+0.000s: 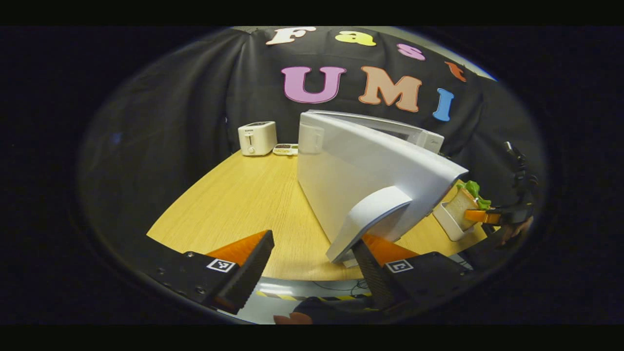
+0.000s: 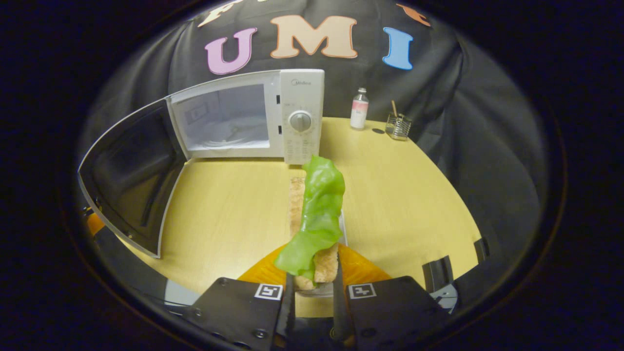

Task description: Open the microwave oven with the left hand, put the food in, and close the microwave oven.

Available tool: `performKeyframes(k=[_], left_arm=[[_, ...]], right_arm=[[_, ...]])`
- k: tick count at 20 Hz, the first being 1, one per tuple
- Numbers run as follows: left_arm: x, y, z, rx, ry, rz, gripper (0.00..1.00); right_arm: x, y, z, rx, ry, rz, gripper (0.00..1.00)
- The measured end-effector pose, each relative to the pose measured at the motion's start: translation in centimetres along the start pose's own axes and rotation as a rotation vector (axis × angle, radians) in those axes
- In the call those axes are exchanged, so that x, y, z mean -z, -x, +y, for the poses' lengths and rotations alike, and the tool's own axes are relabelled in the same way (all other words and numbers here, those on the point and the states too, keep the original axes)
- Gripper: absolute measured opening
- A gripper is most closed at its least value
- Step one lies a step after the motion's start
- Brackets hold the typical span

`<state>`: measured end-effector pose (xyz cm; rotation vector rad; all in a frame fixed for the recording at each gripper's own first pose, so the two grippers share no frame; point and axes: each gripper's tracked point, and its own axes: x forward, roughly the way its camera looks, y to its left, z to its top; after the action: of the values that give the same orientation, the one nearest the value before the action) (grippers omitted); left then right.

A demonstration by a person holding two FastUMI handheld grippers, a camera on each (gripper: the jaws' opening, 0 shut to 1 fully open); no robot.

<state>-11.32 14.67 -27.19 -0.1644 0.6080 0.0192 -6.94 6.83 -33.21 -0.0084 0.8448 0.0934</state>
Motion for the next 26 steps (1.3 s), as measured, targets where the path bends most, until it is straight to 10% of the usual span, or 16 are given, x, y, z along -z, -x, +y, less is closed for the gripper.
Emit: performKeyframes(k=[11,26], left_arm=[[-4.2,2.5,0.3,-0.05,-0.131,-0.138,0.98],[-3.6,6.8,4.4,-0.089,-0.113,-0.155,0.99]], right_arm=[[-6.9,0.1,2.2,-0.056,0.047,-0.085,0.29],[-14.2,-7.1,15.6,-0.253,-0.217,-0.031,0.34]])
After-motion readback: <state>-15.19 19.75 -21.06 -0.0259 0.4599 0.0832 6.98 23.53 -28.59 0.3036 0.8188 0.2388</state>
